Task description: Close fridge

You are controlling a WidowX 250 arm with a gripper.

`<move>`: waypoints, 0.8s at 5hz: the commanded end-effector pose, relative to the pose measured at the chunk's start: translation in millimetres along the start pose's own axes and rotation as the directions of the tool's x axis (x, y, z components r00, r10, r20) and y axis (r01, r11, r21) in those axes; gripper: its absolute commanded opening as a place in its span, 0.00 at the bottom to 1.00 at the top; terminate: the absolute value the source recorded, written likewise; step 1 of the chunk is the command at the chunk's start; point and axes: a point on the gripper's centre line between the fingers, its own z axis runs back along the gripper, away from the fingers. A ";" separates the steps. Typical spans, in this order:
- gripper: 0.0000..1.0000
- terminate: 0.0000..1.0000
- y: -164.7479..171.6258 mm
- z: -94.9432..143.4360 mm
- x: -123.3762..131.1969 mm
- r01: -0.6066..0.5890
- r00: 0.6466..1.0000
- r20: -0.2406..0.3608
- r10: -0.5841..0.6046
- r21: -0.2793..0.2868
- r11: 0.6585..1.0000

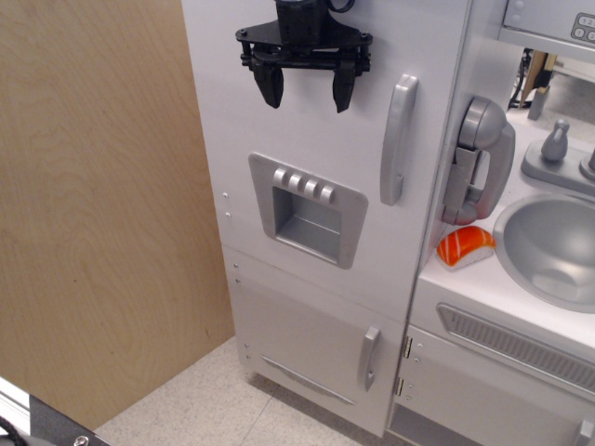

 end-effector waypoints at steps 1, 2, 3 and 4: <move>1.00 0.00 22.8 49.0 -37.7 0.056 0.997 0.062 -0.053 -0.048 0.997; 1.00 0.00 31.7 58.2 -57.4 0.095 0.994 0.055 -0.092 -0.050 0.994; 1.00 0.00 31.7 58.2 -57.4 0.095 0.994 0.055 -0.092 -0.050 0.994; 1.00 1.00 31.7 58.2 -57.4 0.095 0.994 0.055 -0.092 -0.050 0.994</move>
